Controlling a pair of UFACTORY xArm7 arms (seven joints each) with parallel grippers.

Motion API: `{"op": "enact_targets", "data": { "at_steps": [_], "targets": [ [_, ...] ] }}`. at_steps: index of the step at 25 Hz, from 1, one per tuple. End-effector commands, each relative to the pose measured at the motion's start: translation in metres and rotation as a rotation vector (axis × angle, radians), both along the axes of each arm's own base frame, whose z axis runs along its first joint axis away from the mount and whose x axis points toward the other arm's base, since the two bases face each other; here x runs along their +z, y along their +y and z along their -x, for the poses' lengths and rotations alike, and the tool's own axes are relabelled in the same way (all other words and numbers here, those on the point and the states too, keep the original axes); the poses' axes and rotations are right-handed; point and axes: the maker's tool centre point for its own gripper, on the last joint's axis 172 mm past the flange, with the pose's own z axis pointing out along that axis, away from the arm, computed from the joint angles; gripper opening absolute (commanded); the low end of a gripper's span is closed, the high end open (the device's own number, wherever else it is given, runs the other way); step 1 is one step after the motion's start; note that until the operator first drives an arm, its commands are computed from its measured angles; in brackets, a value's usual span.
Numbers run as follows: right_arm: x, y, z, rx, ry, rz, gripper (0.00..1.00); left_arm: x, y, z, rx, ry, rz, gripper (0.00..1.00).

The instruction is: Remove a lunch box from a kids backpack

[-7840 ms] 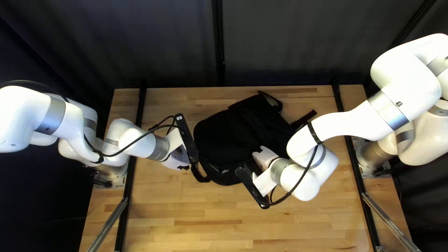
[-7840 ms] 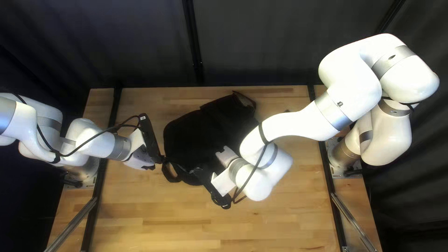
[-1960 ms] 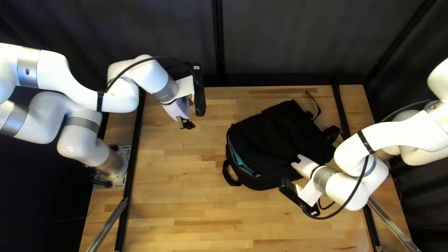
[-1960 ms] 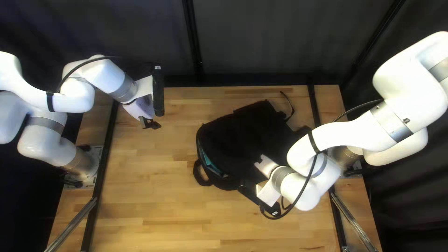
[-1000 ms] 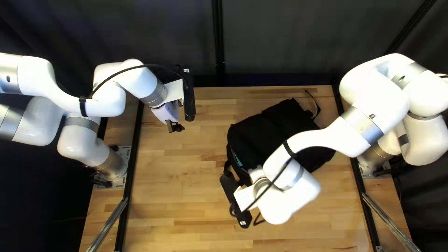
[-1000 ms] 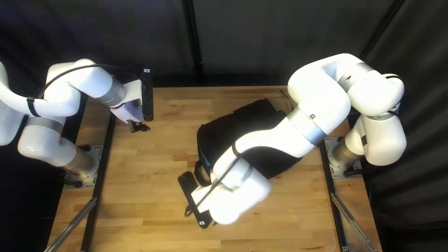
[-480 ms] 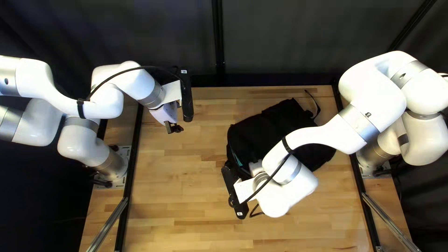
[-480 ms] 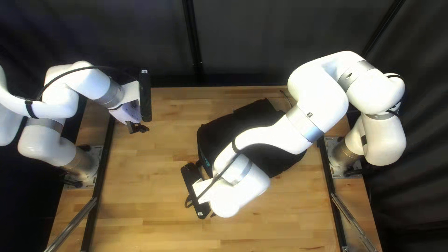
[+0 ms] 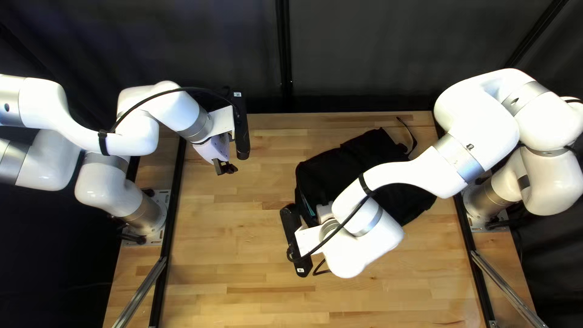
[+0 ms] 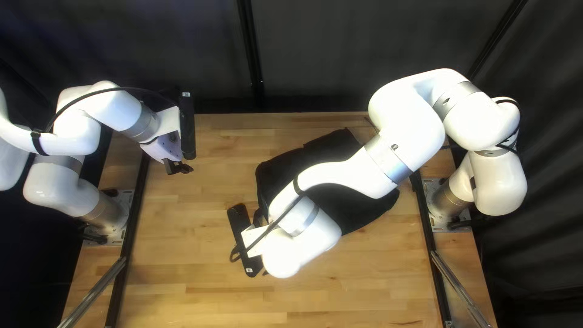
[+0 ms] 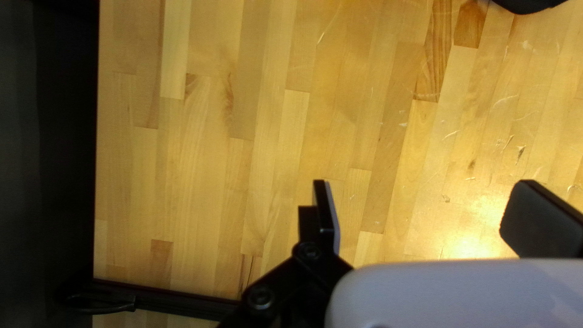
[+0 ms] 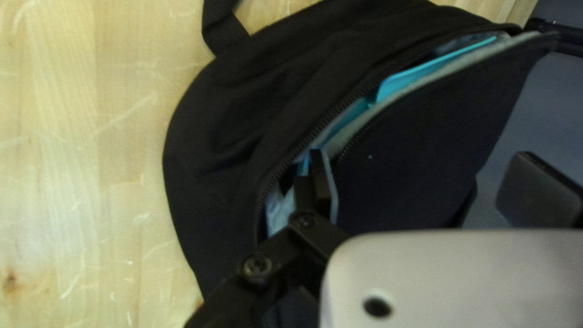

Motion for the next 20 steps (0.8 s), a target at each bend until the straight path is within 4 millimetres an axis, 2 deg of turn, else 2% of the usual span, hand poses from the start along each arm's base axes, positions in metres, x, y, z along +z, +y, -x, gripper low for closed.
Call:
{"op": "enact_targets", "data": {
  "at_steps": [1,2,4,5,6,9,11,14,16,20],
  "targets": [
    [0.001,0.001,0.001,-0.007,0.0,0.0,1.0,0.0,0.0,-0.001,0.0,-0.002,0.0,1.0],
    [0.002,0.0,0.003,-0.011,0.0,0.0,1.0,0.0,0.0,-0.001,0.0,-0.002,-0.001,1.0],
    [0.001,0.0,0.006,-0.017,-0.001,-0.002,0.83,0.0,0.0,-0.001,-0.001,-0.002,-0.001,1.0],
    [0.0,-0.001,0.007,-0.02,0.0,-0.004,0.7,0.0,0.0,-0.001,-0.001,-0.002,-0.001,1.0],
    [-0.001,-0.001,0.007,-0.022,0.0,-0.005,0.7,0.0,0.0,-0.001,-0.001,-0.002,-0.001,1.0],
    [-0.003,-0.002,0.012,-0.032,0.003,-0.006,0.46,0.0,0.0,-0.001,-0.001,-0.004,-0.001,1.0],
    [-0.003,-0.005,0.016,-0.039,0.005,-0.004,0.42,0.0,0.0,-0.001,-0.001,-0.005,-0.001,1.0],
    [0.002,-0.008,0.021,-0.05,0.007,0.0,0.06,-0.001,0.0,-0.001,-0.001,-0.005,-0.001,1.0],
    [0.002,-0.009,0.022,-0.054,0.009,0.002,0.0,-0.001,0.0,-0.001,-0.001,-0.007,-0.002,1.0],
    [0.0,-0.006,0.022,-0.062,0.014,-0.01,0.0,-0.001,0.0,-0.003,-0.002,-0.009,-0.004,1.0]
  ]
}}
